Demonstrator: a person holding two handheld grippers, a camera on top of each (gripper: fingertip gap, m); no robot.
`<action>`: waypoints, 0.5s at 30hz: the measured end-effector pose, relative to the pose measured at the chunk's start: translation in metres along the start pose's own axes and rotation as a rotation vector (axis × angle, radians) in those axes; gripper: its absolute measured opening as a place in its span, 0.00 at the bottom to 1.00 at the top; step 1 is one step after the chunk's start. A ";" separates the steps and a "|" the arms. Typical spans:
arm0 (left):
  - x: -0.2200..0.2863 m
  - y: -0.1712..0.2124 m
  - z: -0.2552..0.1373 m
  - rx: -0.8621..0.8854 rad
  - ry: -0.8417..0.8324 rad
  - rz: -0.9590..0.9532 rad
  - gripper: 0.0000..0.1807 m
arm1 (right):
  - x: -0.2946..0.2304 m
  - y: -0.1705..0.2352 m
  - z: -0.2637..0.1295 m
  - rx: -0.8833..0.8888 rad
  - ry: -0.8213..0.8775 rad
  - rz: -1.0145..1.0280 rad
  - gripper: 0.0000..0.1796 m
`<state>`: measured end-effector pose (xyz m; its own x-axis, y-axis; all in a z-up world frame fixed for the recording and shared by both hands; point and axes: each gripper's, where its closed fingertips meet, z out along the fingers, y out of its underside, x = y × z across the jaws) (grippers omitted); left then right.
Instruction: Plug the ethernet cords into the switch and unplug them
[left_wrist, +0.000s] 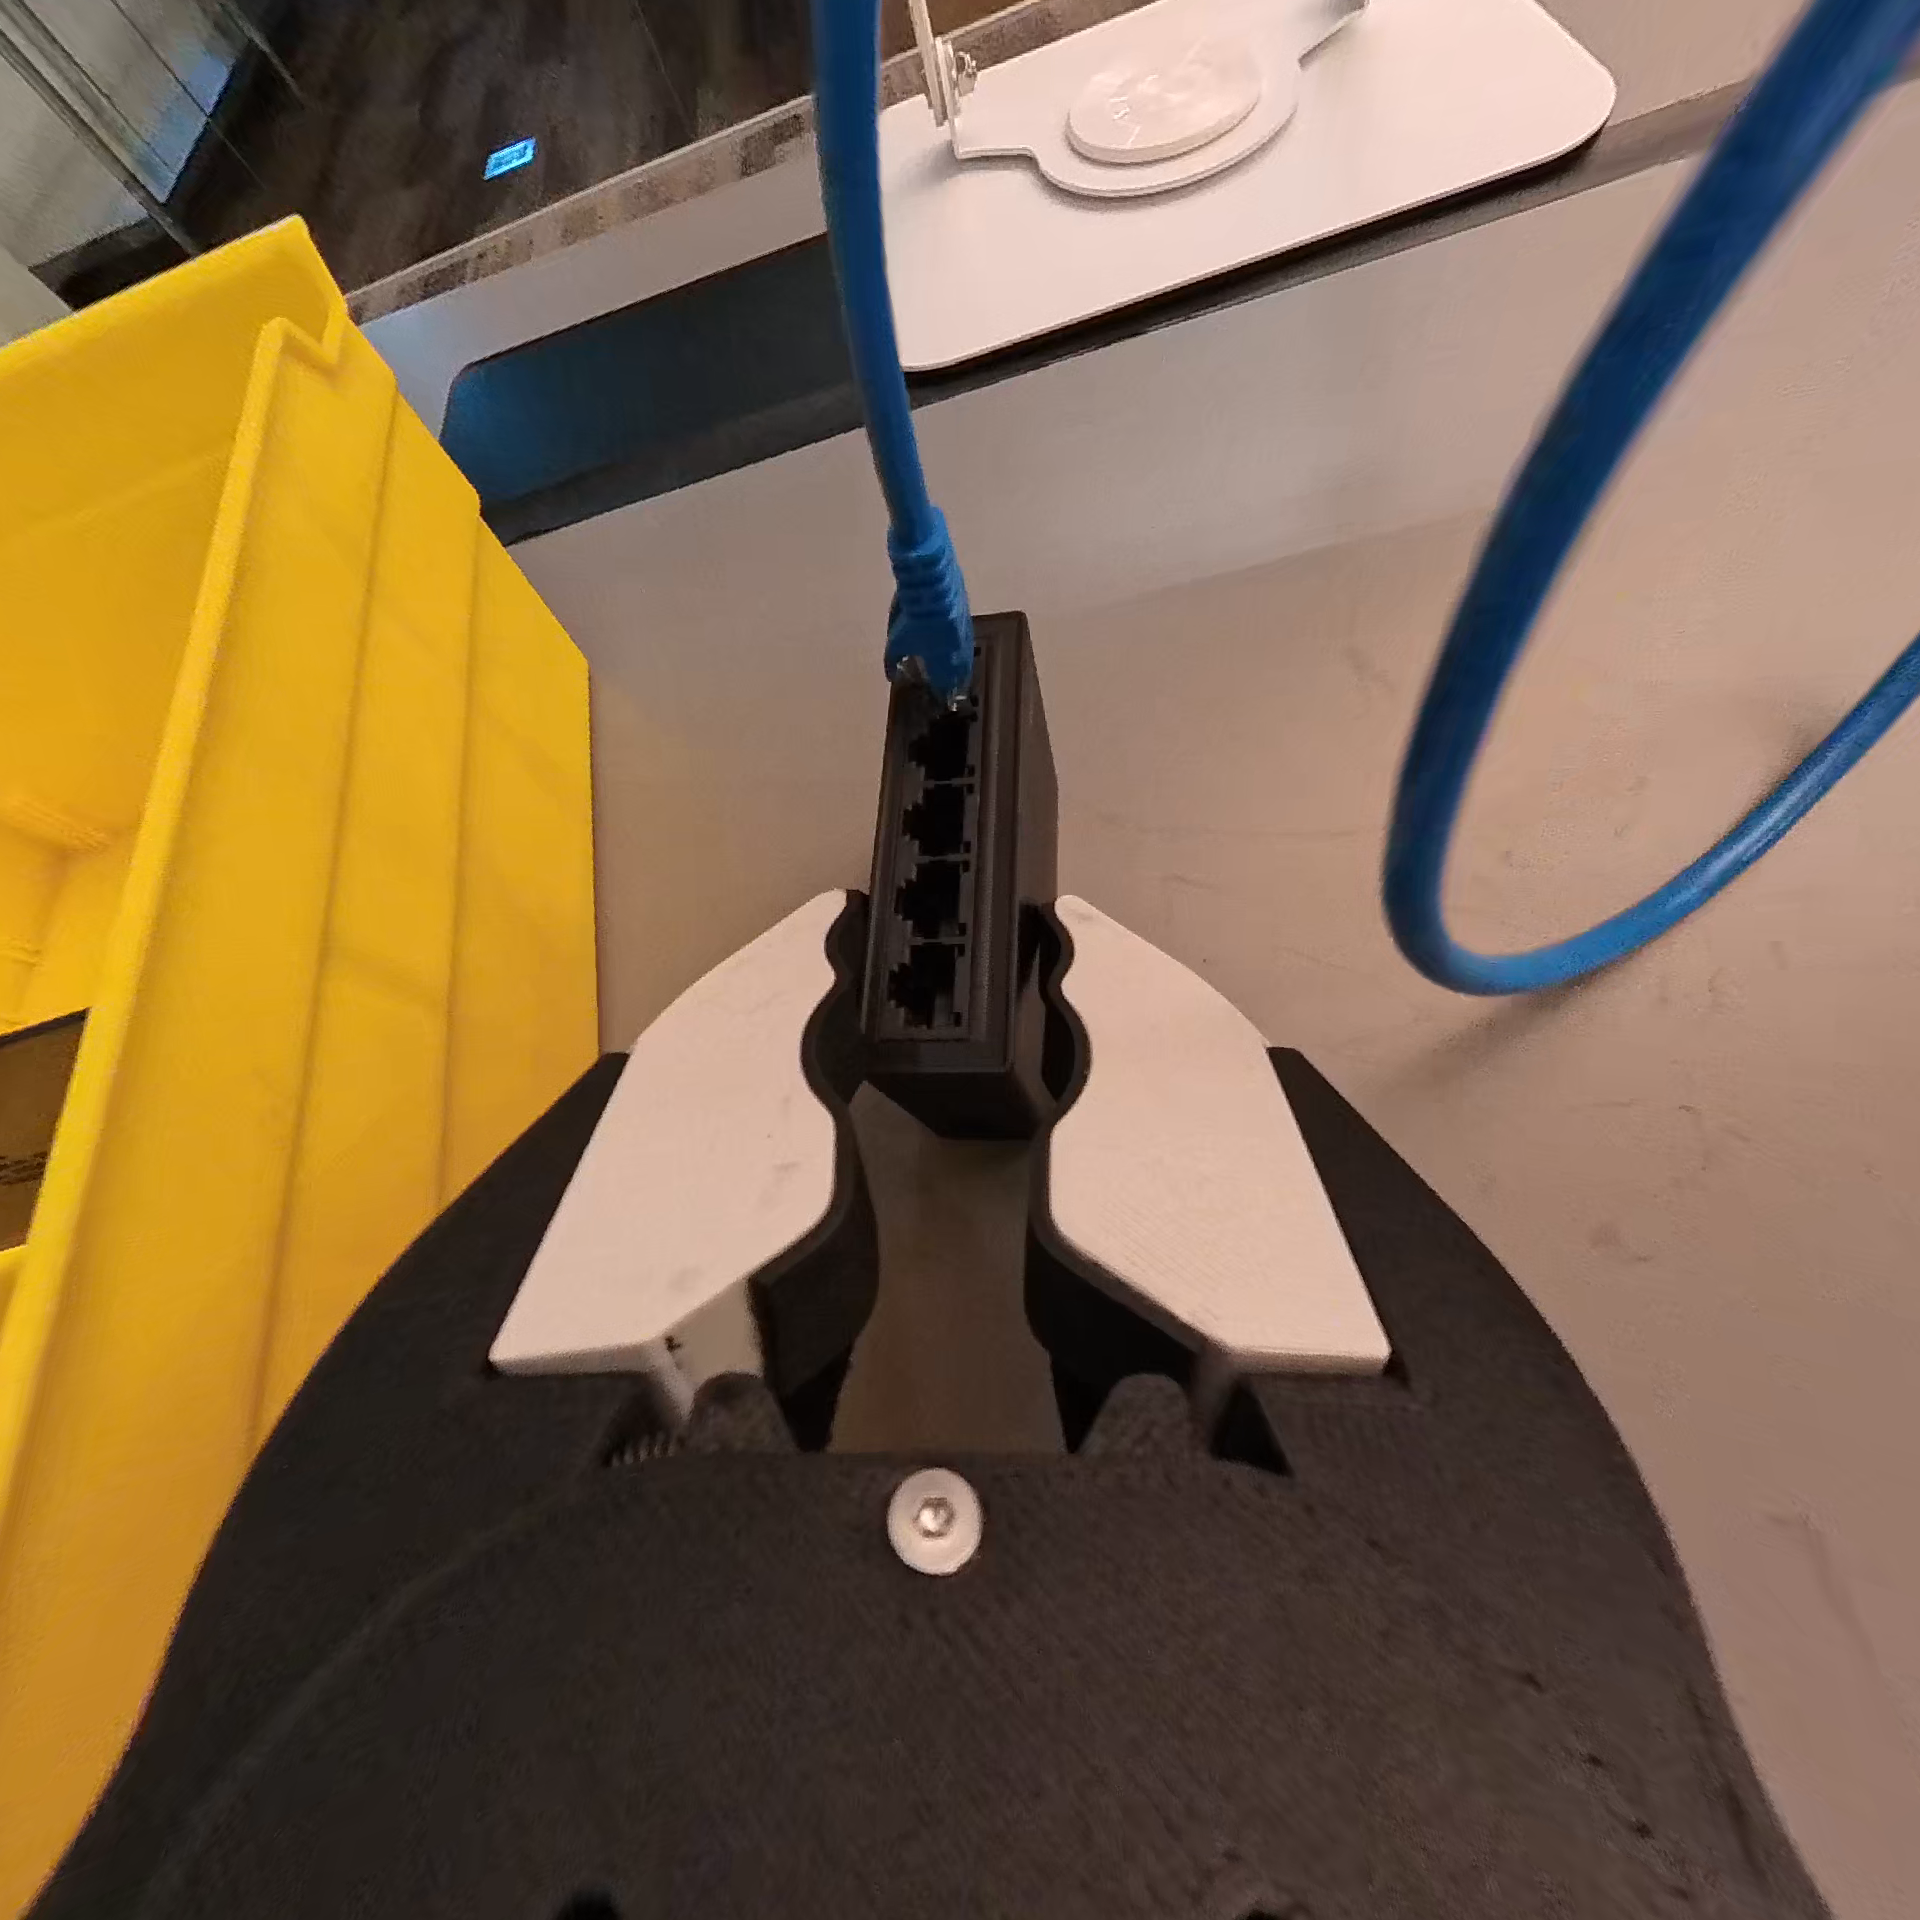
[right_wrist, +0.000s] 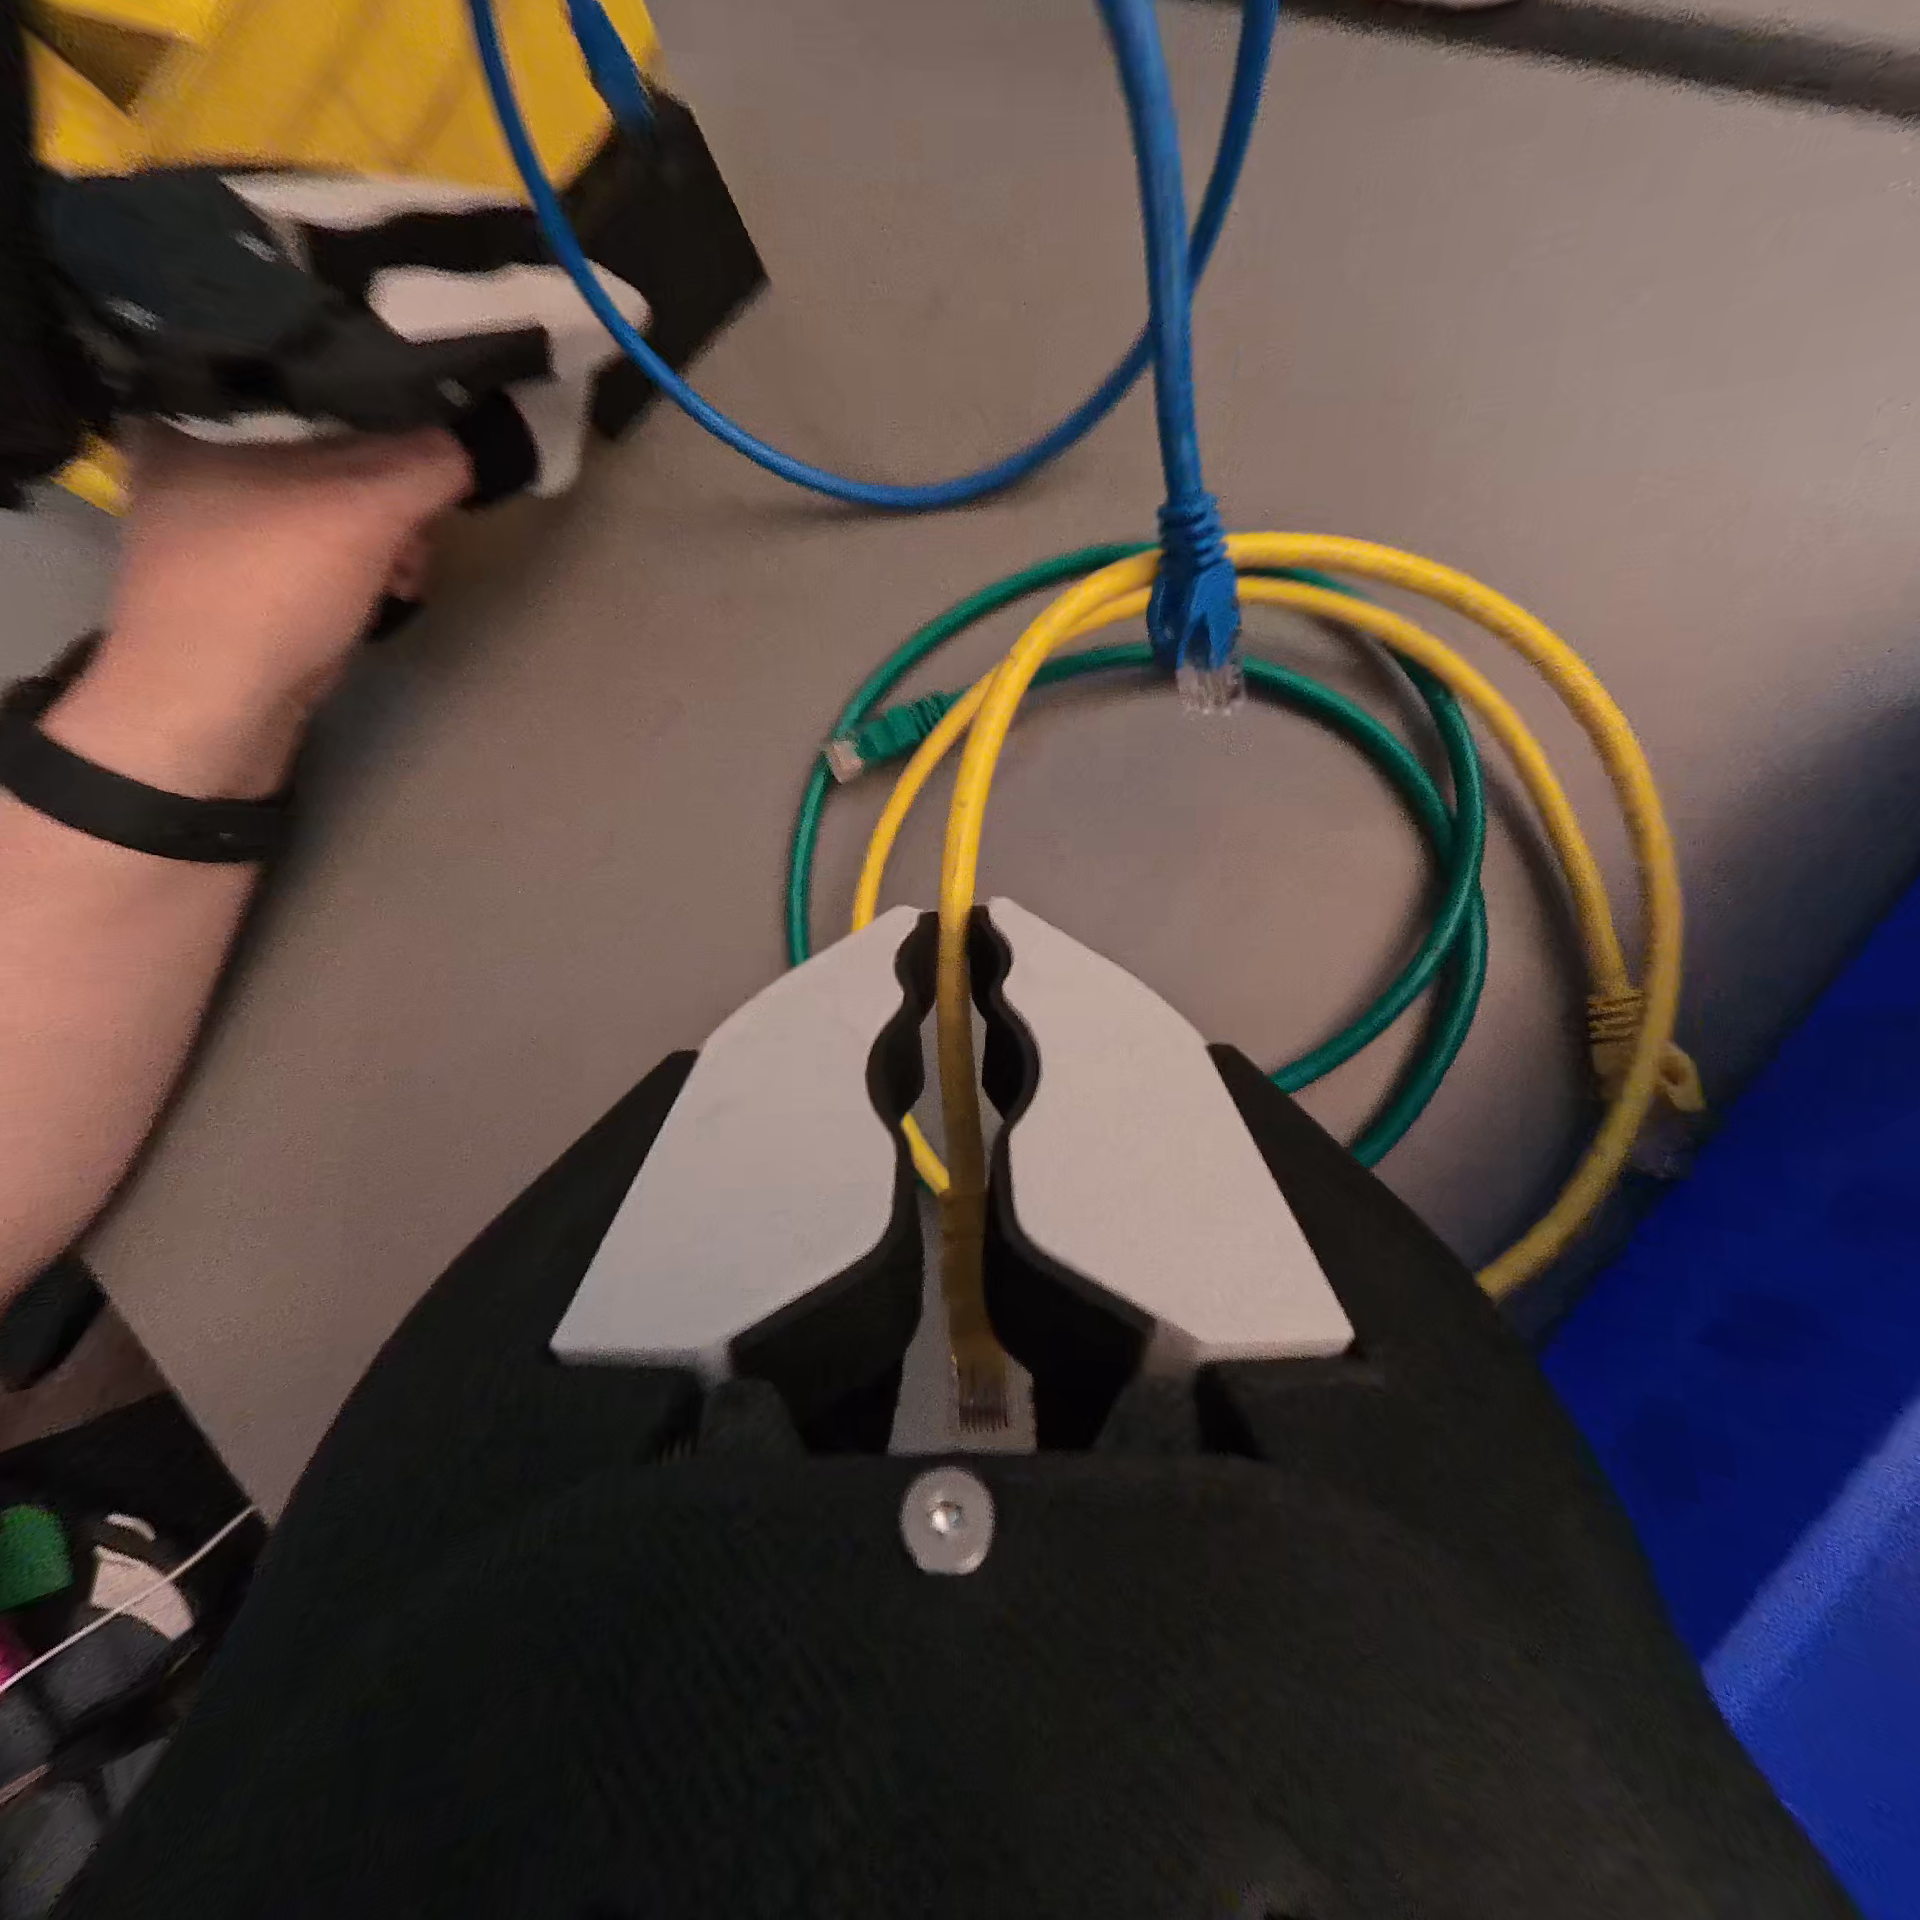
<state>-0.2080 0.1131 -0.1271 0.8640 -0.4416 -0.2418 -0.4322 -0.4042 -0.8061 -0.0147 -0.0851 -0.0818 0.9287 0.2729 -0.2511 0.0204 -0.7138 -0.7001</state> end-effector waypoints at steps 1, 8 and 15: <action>0.000 0.000 0.000 0.002 -0.003 0.002 0.17 | -0.003 -0.006 -0.009 0.036 -0.004 -0.008 0.04; 0.000 0.000 0.000 0.008 -0.001 -0.015 0.16 | -0.009 -0.014 -0.080 0.062 0.093 -0.116 0.04; 0.001 0.000 -0.002 0.012 0.013 -0.023 0.16 | -0.026 0.044 -0.035 -0.298 0.013 -0.287 0.04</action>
<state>-0.2074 0.1106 -0.1264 0.8704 -0.4426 -0.2158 -0.4088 -0.4053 -0.8177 -0.0251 -0.1467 -0.0828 0.8741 0.4815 -0.0643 0.3838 -0.7657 -0.5162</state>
